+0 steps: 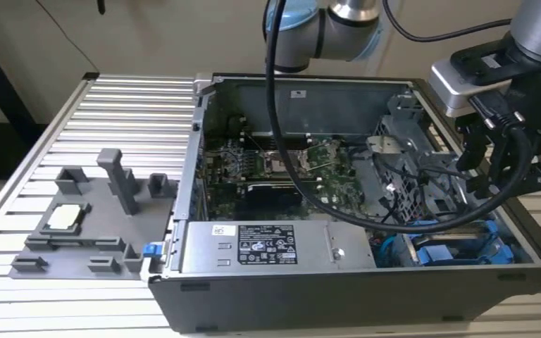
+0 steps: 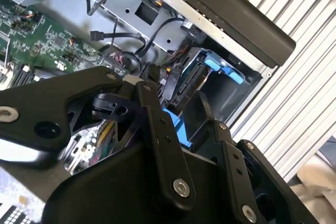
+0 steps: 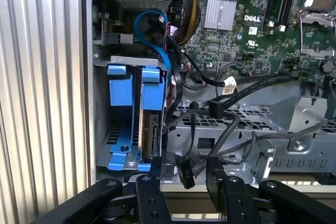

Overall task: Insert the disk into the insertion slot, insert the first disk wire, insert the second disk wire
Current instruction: 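Insert the first disk wire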

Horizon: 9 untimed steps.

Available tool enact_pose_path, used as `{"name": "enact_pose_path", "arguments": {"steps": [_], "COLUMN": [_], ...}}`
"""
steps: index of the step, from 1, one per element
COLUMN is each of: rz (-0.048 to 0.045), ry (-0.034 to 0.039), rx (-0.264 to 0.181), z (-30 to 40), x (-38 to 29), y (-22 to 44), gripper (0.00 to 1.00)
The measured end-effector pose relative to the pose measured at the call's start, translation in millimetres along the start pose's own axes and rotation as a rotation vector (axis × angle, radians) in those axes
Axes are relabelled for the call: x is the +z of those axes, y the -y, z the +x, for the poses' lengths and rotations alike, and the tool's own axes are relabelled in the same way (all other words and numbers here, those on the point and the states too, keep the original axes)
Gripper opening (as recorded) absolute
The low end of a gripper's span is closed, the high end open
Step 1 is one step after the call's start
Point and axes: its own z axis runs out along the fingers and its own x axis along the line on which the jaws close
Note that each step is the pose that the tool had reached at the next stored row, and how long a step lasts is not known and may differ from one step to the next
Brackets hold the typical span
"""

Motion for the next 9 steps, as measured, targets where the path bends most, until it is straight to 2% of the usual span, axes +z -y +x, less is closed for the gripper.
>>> {"name": "enact_pose_path", "arguments": {"steps": [7, 9], "rz": [0.0002, 0.0002], "ry": [0.0002, 0.0002], "rx": [0.000, 0.000], "z": [0.0, 0.0], "x": [0.1, 0.1], "y": [0.0, 0.0], "gripper": [0.45, 0.32]}}
